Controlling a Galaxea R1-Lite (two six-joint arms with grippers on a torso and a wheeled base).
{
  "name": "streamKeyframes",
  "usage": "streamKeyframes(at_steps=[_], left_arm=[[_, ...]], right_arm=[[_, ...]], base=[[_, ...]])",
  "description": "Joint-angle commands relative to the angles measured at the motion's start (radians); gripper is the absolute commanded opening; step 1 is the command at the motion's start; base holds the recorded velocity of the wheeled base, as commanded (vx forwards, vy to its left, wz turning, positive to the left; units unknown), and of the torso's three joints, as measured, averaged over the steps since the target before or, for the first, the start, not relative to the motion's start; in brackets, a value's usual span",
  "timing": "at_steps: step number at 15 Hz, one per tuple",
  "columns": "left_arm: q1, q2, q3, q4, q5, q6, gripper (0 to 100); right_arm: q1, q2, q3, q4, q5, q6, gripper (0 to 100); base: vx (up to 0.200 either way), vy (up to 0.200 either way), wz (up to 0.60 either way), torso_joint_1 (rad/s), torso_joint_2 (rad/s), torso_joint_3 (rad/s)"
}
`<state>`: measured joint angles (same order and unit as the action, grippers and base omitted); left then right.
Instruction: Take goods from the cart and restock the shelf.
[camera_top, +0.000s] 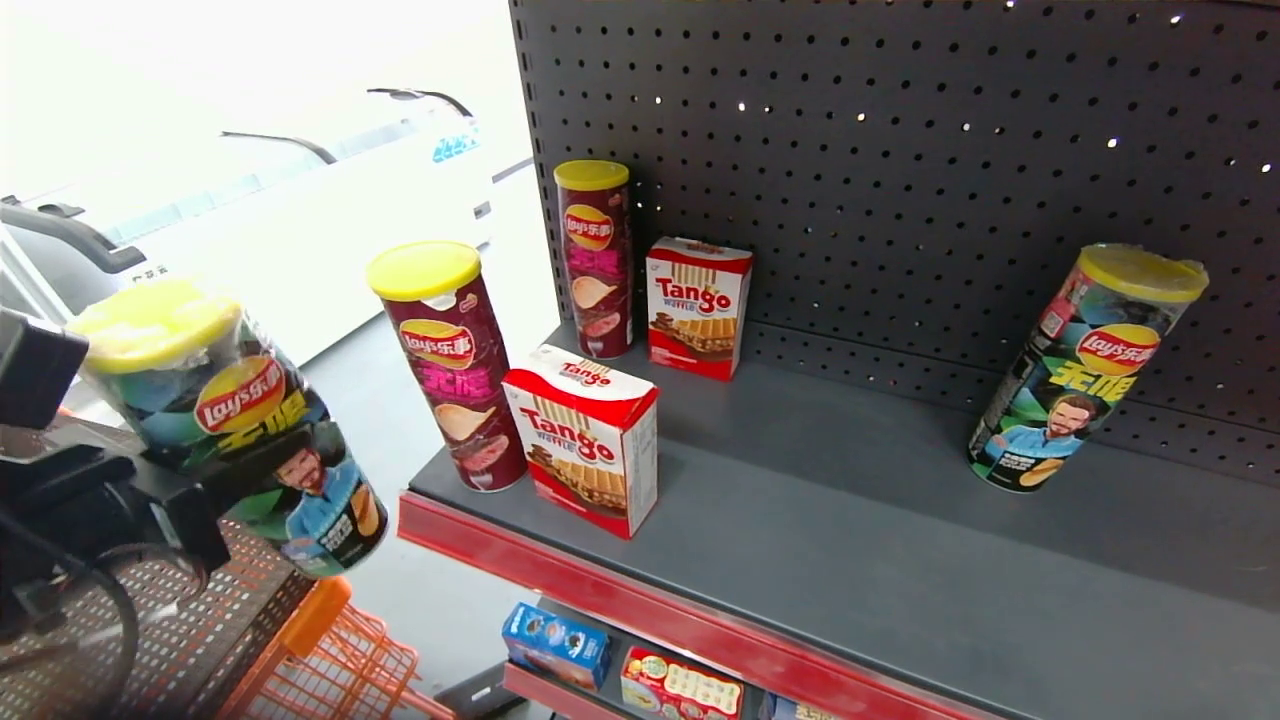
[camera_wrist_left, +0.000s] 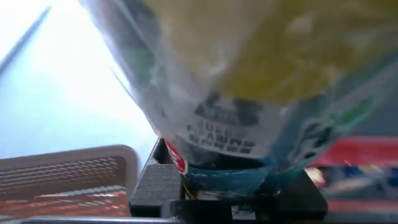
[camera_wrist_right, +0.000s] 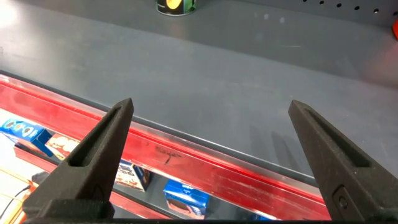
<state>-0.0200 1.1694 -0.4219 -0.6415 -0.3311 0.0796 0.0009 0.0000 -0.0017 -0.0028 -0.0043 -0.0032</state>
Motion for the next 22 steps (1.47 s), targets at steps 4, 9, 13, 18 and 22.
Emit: streamKeyframes(at_steps=[4,9,13,18,22], left_arm=[[-0.087,-0.211,0.052,0.079,-0.055,-0.011,0],[-0.143,-0.180,0.037,0.080,-0.062,-0.041,0],[-0.229,-0.135,-0.009,0.079,-0.066,-0.040,0],[-0.376,-0.053,-0.017,0.066,-0.146,-0.035,0],[-0.426,0.064,-0.084,0.014,-0.163,-0.034,0]], right_arm=[[0.001,0.000,0.000,0.000,0.001,0.000,100],[0.001,0.000,0.000,0.000,0.000,-0.001,100],[0.001,0.000,0.000,0.000,0.000,-0.003,100],[0.001,0.000,0.000,0.000,0.001,-0.001,100],[0.001,0.000,0.000,0.000,0.001,-0.001,100]], base=[[0.000,0.000,0.00,0.000,0.00,0.000],[0.000,0.000,0.00,0.000,0.00,0.000],[0.000,0.000,0.00,0.000,0.00,0.000],[0.000,0.000,0.00,0.000,0.00,0.000],[0.000,0.000,0.00,0.000,0.00,0.000]])
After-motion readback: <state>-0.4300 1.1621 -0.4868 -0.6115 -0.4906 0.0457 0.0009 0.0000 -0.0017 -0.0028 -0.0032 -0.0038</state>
